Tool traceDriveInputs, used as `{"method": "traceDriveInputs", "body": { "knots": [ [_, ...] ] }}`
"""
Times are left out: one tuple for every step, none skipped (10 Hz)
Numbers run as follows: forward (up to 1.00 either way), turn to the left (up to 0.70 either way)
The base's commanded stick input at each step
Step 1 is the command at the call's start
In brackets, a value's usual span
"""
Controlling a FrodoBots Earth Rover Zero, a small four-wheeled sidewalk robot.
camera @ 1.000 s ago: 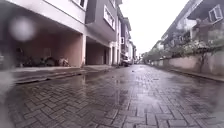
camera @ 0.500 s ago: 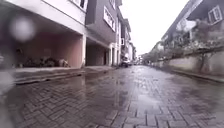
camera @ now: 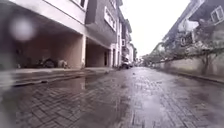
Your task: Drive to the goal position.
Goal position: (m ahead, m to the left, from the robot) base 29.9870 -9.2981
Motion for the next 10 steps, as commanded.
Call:
{"method": "traceDriveInputs", "body": {
  "knots": [
    [0.70, 0.00],
    [0.70, -0.02],
    [0.70, -0.11],
    [0.70, -0.18],
    [0.70, -0.35],
    [0.70, -0.35],
    [0.70, -0.35],
    [0.70, -0.35],
    [0.70, -0.35],
    [0.70, -0.35]
  ]
}}
